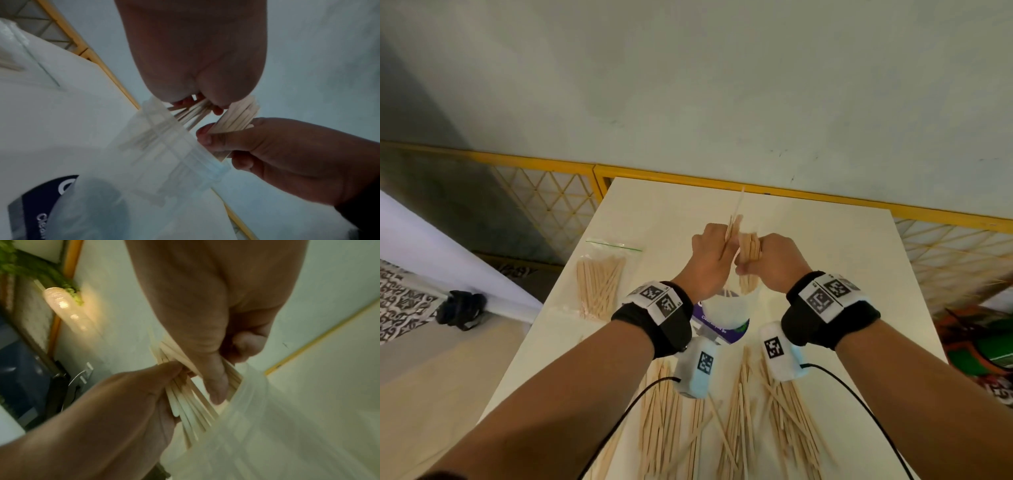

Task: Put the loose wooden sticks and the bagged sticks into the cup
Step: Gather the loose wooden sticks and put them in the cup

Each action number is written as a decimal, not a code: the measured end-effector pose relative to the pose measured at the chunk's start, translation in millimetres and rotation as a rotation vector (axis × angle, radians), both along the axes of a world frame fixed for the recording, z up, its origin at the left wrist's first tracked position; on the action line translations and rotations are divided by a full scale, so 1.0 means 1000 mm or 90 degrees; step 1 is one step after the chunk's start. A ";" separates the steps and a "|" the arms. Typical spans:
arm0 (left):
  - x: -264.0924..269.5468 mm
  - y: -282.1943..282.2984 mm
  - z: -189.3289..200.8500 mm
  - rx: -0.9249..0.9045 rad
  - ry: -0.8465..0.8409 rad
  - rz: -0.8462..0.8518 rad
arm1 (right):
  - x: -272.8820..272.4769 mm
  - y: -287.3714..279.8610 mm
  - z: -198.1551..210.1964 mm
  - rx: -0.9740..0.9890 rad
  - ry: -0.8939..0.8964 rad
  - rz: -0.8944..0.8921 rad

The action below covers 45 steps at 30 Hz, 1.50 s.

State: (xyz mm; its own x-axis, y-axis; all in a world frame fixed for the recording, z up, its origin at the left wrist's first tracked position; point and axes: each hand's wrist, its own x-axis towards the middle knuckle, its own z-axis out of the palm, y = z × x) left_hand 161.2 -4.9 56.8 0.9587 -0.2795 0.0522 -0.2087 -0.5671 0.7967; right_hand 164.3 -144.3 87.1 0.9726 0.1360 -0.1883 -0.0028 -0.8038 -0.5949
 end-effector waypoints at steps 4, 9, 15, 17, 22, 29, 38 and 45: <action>0.000 0.000 0.001 0.073 -0.072 -0.022 | 0.001 -0.003 0.000 -0.011 0.003 -0.033; 0.004 0.005 0.010 0.140 0.000 0.028 | -0.002 -0.005 0.010 -0.104 0.043 -0.003; 0.007 0.011 0.020 0.249 0.082 0.050 | -0.012 -0.009 0.025 -0.059 0.040 -0.023; 0.003 0.011 0.025 0.239 0.069 0.056 | -0.022 -0.017 0.029 -0.018 0.016 -0.045; -0.032 0.010 0.039 0.128 -0.060 0.130 | -0.069 -0.044 0.022 0.064 -0.043 -0.129; -0.124 -0.017 0.001 0.133 0.067 0.014 | -0.149 -0.071 -0.068 -0.122 0.197 -0.153; -0.183 -0.045 -0.097 0.439 0.272 0.078 | -0.190 -0.047 -0.118 -0.228 0.196 -0.189; -0.181 -0.058 -0.094 0.480 0.278 0.073 | -0.178 -0.052 -0.121 -0.187 0.235 -0.181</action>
